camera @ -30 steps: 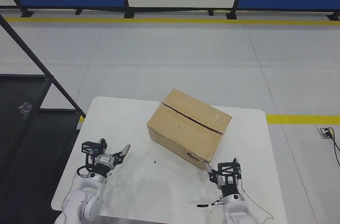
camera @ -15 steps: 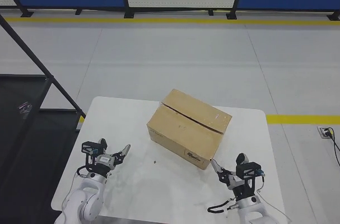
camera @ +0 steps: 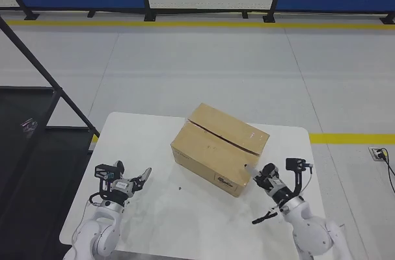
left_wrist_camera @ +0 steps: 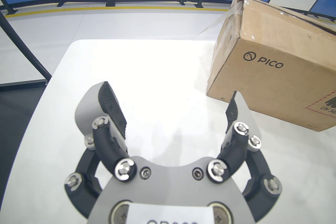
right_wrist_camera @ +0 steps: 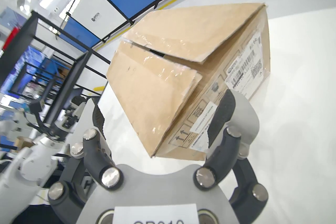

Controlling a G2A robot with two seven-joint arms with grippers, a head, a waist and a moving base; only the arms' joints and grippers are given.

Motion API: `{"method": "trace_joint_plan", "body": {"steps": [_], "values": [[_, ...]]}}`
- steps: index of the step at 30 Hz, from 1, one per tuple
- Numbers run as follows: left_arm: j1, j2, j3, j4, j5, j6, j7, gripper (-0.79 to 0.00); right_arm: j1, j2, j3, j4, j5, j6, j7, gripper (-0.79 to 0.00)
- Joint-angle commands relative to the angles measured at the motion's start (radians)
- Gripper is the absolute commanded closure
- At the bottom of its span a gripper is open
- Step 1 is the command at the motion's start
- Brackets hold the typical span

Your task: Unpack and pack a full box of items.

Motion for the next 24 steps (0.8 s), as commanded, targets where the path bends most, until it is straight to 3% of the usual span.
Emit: {"method": "trace_joint_plan", "body": {"steps": [1, 5, 15, 20, 24], "values": [[0.0, 0.0, 0.0, 0.0, 0.0, 0.0, 0.0, -0.785, 0.068, 0.002, 0.027, 0.076, 0.172, 0.007, 0.089, -0.785], [0.0, 0.0, 0.0, 0.0, 0.0, 0.0, 0.0, -0.785, 0.152, 0.007, 0.052, 0.186, 0.292, 0.007, 0.194, -0.785], [0.0, 0.0, 0.0, 0.0, 0.0, 0.0, 0.0, -0.785, 0.143, 0.008, 0.049, 0.171, 0.269, -0.005, 0.175, -0.785], [0.0, 0.0, 0.0, 0.0, 0.0, 0.0, 0.0, -0.785, 0.107, 0.01, 0.089, 0.157, 0.452, -0.08, 0.175, -0.785], [0.0, 0.0, 0.0, 0.0, 0.0, 0.0, 0.0, -0.785, 0.106, 0.016, 0.108, 0.177, 0.572, -0.105, 0.25, -0.785]]}}
